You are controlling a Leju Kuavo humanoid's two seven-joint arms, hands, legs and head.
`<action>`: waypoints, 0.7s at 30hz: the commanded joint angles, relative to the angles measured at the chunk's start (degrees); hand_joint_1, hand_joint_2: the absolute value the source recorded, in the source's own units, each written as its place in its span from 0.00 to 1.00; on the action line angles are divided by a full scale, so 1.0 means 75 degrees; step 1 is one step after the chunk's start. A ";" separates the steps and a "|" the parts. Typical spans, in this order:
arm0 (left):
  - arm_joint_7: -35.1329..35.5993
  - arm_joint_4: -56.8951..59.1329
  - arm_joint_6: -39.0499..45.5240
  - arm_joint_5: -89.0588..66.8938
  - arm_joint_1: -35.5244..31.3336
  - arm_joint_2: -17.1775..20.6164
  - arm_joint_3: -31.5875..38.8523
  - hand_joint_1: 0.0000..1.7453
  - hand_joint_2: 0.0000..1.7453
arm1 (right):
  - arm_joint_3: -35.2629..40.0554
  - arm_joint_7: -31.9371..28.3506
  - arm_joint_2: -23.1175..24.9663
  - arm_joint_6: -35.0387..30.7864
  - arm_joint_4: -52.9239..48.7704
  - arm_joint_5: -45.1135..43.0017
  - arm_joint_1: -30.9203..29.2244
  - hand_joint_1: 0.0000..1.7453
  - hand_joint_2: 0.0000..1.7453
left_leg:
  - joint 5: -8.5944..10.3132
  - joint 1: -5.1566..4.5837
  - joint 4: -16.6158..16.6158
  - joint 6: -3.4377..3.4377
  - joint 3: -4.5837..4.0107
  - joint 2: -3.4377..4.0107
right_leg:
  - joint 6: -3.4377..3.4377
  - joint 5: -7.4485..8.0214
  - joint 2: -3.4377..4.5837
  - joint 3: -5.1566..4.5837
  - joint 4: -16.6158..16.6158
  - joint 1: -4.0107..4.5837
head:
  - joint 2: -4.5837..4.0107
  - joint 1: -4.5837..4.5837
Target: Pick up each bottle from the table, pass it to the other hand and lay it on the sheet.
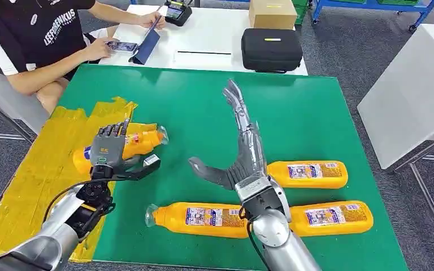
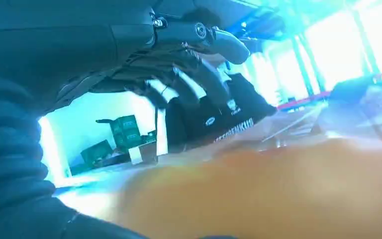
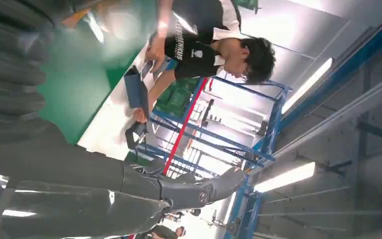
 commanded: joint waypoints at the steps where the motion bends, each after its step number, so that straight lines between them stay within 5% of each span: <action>1: -0.0197 0.0603 -0.0162 0.0044 -0.0391 -0.0158 0.0099 0.00 1.00 | 0.0164 0.0208 -0.0072 0.0035 0.0439 0.0150 -0.0539 0.00 1.00 | -0.0017 0.0007 0.0004 -0.0016 0.0030 0.0009 | -0.0015 -0.0014 -0.0003 0.0031 0.0001 0.0009 | 0.0000 0.0000; 15: -0.0444 0.0517 0.0012 -0.0022 -0.0332 -0.0318 0.0592 0.00 1.00 | 0.0117 0.0212 -0.0029 0.0122 0.0468 0.0135 -0.0527 0.00 1.00 | -0.0019 0.0008 0.0004 -0.0017 0.0036 0.0012 | -0.0017 -0.0015 -0.0001 0.0036 0.0000 0.0010 | 0.0000 0.0000; 20: -0.1777 0.0045 0.1279 0.0985 -0.0284 -0.0836 0.2092 0.00 1.00 | 0.0260 0.0479 -0.0186 0.0031 0.0282 0.0981 -0.0432 0.00 1.00 | -0.0011 0.0006 0.0003 -0.0012 0.0020 -0.0002 | -0.0011 -0.0011 -0.0012 0.0025 -0.0001 0.0008 | 0.0000 0.0000; 21: -0.3112 -0.0557 0.1664 0.2400 -0.0217 -0.1149 0.2992 0.00 1.00 | 0.0486 0.0730 -0.0342 -0.0045 0.0250 0.1855 -0.0438 0.00 1.00 | -0.0030 0.0009 0.0011 -0.0022 0.0050 -0.0001 | -0.0022 -0.0030 -0.0019 0.0056 0.0005 0.0013 | 0.0000 0.0000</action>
